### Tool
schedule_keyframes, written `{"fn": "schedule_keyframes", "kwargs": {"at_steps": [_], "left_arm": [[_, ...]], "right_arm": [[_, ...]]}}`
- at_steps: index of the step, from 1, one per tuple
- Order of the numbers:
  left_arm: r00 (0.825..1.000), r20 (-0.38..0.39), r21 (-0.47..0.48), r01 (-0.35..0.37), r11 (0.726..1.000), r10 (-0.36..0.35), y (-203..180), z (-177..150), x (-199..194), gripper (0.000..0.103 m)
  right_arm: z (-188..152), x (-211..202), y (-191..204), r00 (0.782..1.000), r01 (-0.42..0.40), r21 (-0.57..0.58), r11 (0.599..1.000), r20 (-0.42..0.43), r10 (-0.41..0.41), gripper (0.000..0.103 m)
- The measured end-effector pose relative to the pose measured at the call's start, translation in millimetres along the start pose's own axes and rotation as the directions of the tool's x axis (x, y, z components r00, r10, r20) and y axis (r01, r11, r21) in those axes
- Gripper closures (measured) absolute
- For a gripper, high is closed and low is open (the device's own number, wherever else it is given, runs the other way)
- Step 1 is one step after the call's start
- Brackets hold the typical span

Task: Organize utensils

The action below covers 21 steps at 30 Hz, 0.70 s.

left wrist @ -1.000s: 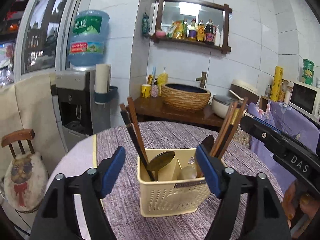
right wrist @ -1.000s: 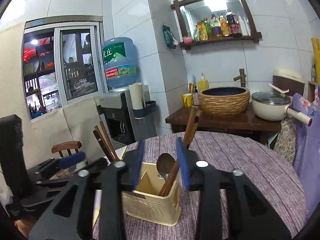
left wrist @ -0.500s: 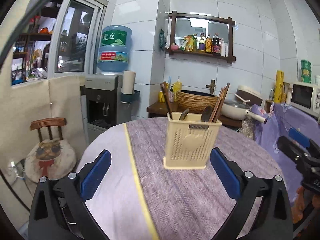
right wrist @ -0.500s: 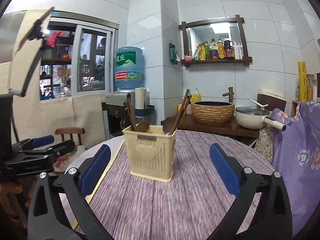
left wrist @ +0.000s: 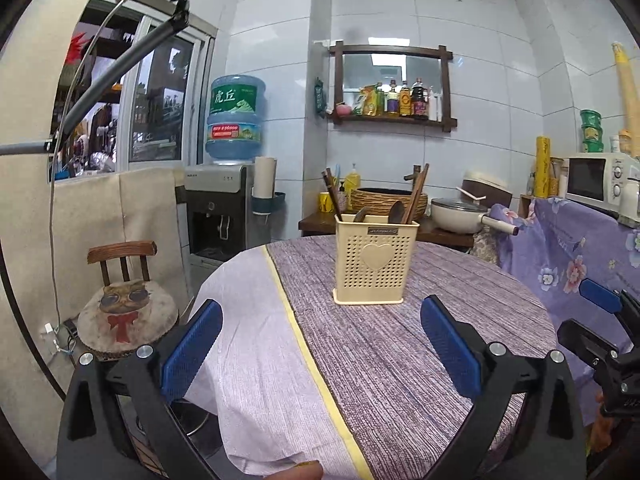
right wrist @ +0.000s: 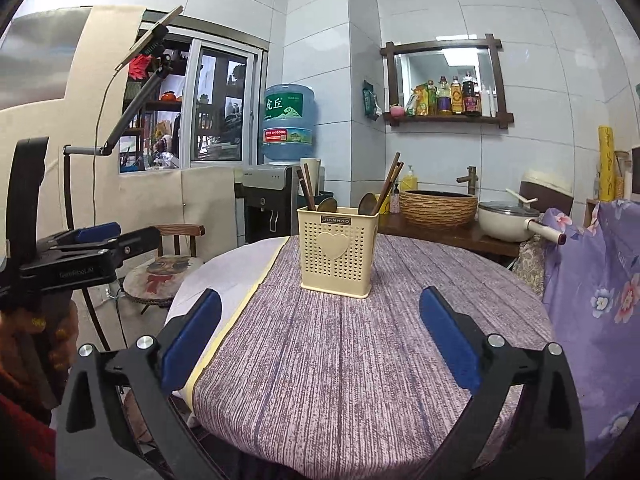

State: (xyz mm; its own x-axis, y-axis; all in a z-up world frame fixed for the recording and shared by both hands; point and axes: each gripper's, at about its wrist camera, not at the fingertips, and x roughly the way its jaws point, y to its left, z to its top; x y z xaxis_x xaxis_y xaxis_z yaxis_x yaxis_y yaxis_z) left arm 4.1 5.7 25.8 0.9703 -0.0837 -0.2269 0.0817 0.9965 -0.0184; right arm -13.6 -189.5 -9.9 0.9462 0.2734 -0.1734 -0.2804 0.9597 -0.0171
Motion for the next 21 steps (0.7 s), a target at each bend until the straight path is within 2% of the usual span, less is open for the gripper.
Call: {"fn": "schedule_keyframes", "kwargs": {"at_steps": [21], "left_arm": [[1.000, -0.022, 0.014, 0.019, 1.000, -0.019, -9.4, -12.1, -6.5, 0.005]], "right_arm": [[1.4, -9.0, -5.5, 1.000, -0.011, 0.022, 1.000, -0.003, 0.011, 0.005]]}}
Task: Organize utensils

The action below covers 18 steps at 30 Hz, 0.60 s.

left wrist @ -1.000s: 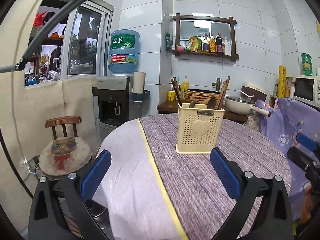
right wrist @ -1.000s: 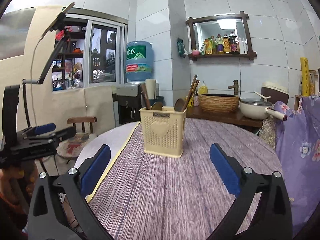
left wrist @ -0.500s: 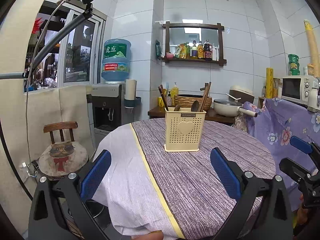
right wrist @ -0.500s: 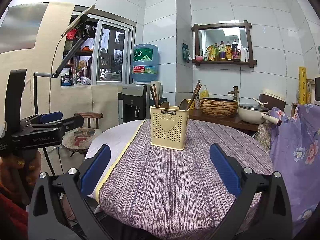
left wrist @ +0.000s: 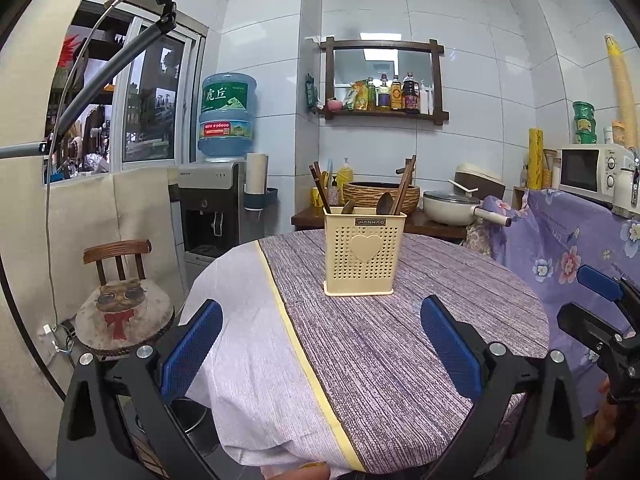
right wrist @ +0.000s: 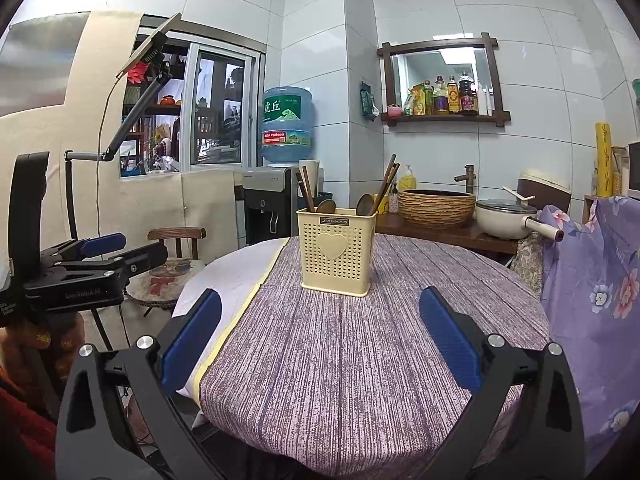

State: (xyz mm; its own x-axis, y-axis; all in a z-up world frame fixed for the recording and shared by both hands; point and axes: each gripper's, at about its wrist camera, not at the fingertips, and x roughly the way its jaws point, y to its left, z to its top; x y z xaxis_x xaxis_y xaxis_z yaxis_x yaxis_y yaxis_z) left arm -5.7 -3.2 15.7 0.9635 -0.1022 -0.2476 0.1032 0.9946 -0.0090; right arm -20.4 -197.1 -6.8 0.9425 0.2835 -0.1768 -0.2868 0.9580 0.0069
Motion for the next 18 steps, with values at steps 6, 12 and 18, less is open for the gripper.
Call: {"fn": "schedule_keyframes", "kwargs": {"at_steps": [6, 12, 18], "left_arm": [[1.000, -0.004, -0.001, 0.007, 1.000, -0.007, 0.1, -0.7, -0.1, 0.005], [1.000, -0.006, -0.001, 0.008, 1.000, -0.008, -0.4, -0.6, -0.1, 0.005], [1.000, -0.008, -0.001, 0.010, 1.000, -0.010, -1.0, -1.4, -0.4, 0.005]], "right_arm": [[0.3, 0.6, 0.9, 1.000, 0.002, -0.002, 1.000, -0.003, -0.002, 0.005], [-0.3, 0.9, 1.1, 1.000, -0.002, 0.005, 1.000, -0.008, 0.002, 0.005], [-1.2, 0.7, 1.1, 1.000, -0.004, 0.007, 1.000, -0.010, 0.004, 0.005]]}}
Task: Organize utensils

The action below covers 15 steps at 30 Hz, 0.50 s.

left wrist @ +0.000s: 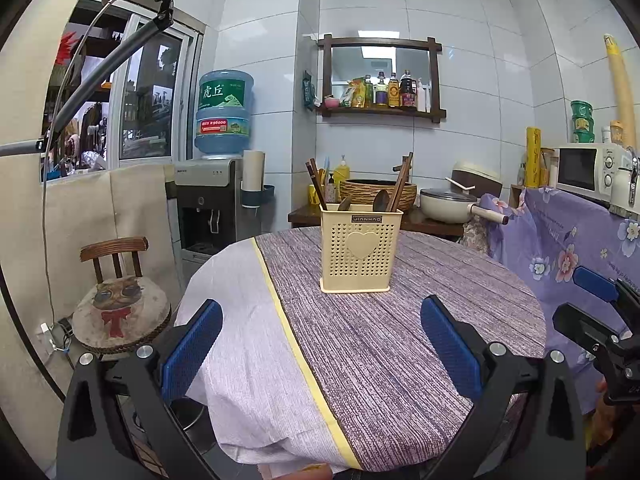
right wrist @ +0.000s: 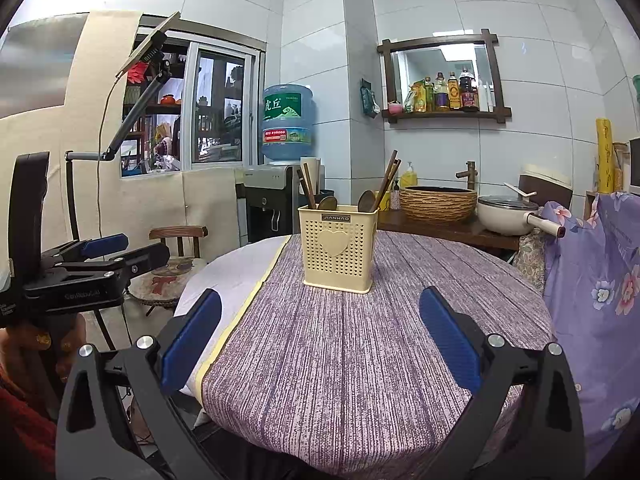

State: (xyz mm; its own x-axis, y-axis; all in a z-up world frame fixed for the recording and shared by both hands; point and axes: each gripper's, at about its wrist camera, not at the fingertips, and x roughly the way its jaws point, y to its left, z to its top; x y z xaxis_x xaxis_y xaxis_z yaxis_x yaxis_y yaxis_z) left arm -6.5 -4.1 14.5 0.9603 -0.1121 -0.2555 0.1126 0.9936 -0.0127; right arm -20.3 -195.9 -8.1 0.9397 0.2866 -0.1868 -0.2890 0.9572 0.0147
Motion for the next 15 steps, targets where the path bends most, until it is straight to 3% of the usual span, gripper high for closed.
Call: {"fn": "schedule_keyframes", "kwargs": {"at_steps": [15], "left_arm": [[1.000, -0.017, 0.004, 0.019, 1.000, -0.019, 1.0, -0.9, 1.3, 0.005]], "right_arm": [[-1.3, 2.5, -1.4, 1.000, 0.000, 0.009, 1.000, -0.012, 0.000, 0.005]]}}
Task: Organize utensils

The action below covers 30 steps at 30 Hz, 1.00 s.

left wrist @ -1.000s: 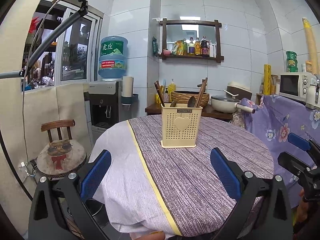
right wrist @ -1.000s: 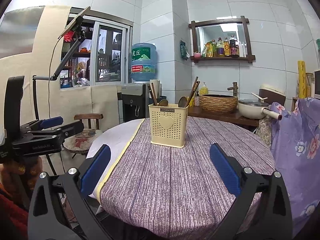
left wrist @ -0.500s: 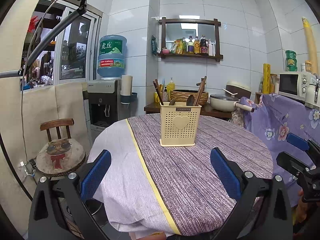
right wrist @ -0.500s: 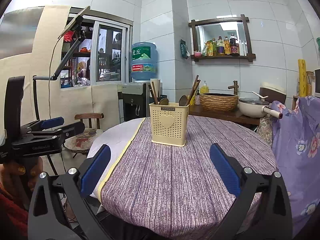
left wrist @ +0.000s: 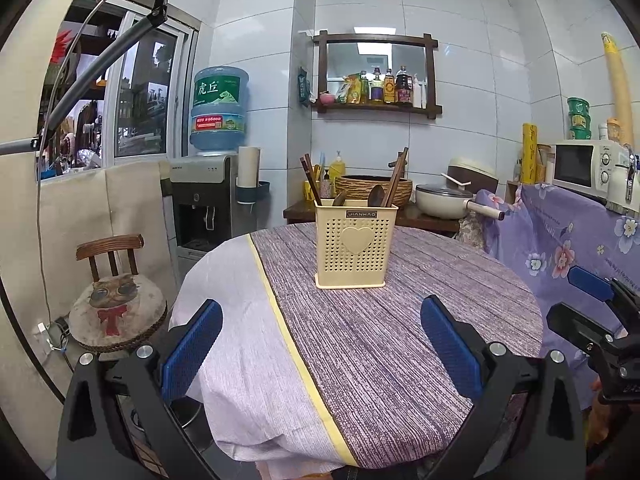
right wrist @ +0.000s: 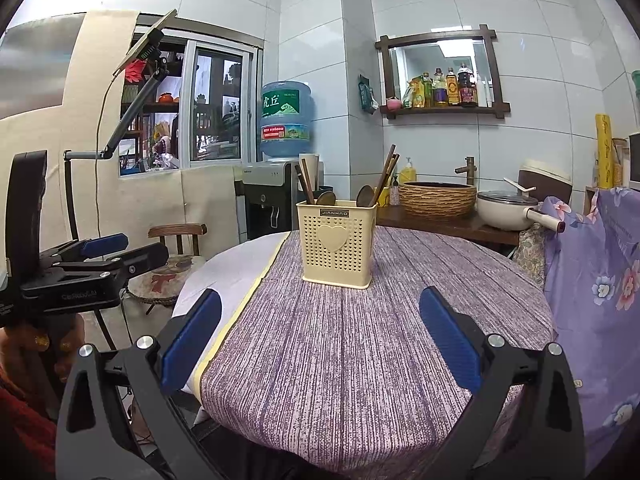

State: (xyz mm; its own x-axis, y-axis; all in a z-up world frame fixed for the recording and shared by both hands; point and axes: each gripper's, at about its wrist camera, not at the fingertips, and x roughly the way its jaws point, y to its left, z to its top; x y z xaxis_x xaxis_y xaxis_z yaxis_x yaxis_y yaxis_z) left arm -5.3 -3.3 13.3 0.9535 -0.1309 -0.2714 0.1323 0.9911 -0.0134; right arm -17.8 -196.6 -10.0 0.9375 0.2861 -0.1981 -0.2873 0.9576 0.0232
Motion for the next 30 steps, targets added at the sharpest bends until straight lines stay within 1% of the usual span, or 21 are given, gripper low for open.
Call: {"fn": "schedule_keyframes", "kwargs": {"at_steps": [16, 30], "left_arm": [[1.000, -0.009, -0.024, 0.005, 1.000, -0.006, 0.1, -3.0, 1.4, 0.005], [1.000, -0.019, -0.021, 0.000, 1.000, 0.000, -2.5, -4.2, 3.7, 0.005]], "right_arm": [[-1.8, 2.3, -0.3, 1.000, -0.004, 0.004, 1.000, -0.009, 0.004, 0.005], [-3.6, 3.5, -0.4, 1.000, -0.007, 0.009, 1.000, -0.018, 0.007, 0.005]]}}
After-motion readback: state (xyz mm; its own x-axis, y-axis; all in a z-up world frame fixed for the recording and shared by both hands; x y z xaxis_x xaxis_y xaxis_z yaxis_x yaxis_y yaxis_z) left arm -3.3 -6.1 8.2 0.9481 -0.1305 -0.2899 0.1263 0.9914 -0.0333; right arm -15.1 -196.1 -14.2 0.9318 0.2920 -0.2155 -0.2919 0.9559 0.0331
